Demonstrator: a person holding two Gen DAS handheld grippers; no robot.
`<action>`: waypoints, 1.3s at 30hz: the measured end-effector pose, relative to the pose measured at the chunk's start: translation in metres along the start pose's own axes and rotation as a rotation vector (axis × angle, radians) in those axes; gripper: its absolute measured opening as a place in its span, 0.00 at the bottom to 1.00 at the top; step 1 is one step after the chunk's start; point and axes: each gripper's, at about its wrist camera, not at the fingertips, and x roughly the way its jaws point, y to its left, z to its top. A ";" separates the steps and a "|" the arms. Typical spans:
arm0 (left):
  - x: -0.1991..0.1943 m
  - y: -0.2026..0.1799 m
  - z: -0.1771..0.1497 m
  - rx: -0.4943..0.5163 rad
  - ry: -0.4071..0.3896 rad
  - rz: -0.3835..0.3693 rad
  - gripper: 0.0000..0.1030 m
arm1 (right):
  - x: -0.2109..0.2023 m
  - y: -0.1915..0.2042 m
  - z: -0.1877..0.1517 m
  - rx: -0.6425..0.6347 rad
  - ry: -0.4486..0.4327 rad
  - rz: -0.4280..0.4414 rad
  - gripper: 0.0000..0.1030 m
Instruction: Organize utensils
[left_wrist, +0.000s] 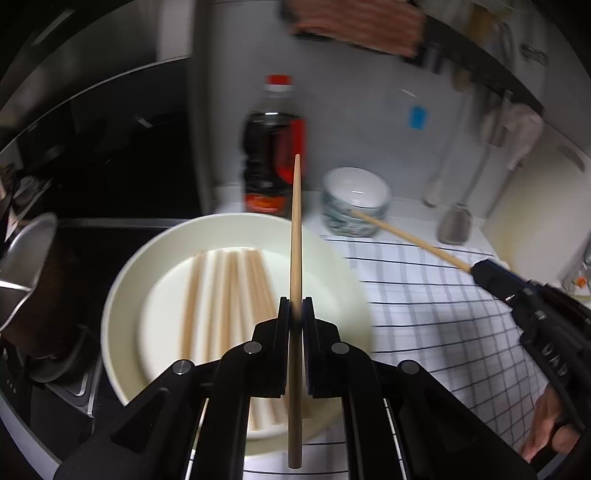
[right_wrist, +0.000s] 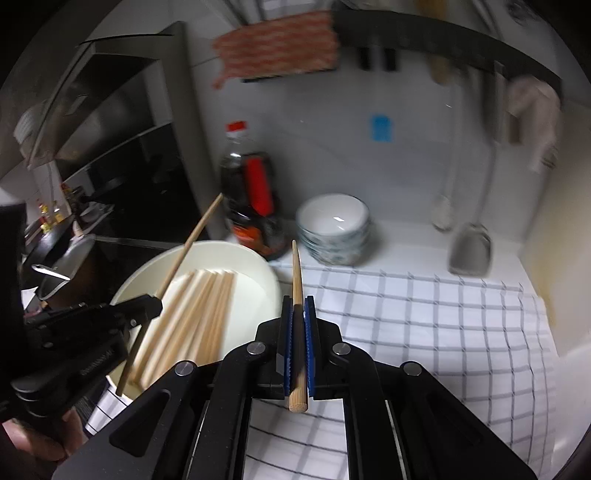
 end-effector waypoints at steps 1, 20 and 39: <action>0.002 0.010 0.000 -0.010 0.005 0.009 0.07 | 0.006 0.010 0.005 -0.008 0.003 0.013 0.06; 0.076 0.085 -0.024 -0.091 0.245 0.083 0.08 | 0.108 0.098 -0.015 -0.091 0.202 0.089 0.06; 0.021 0.099 -0.007 -0.145 0.180 0.200 0.93 | 0.063 0.080 -0.012 -0.034 0.216 0.030 0.47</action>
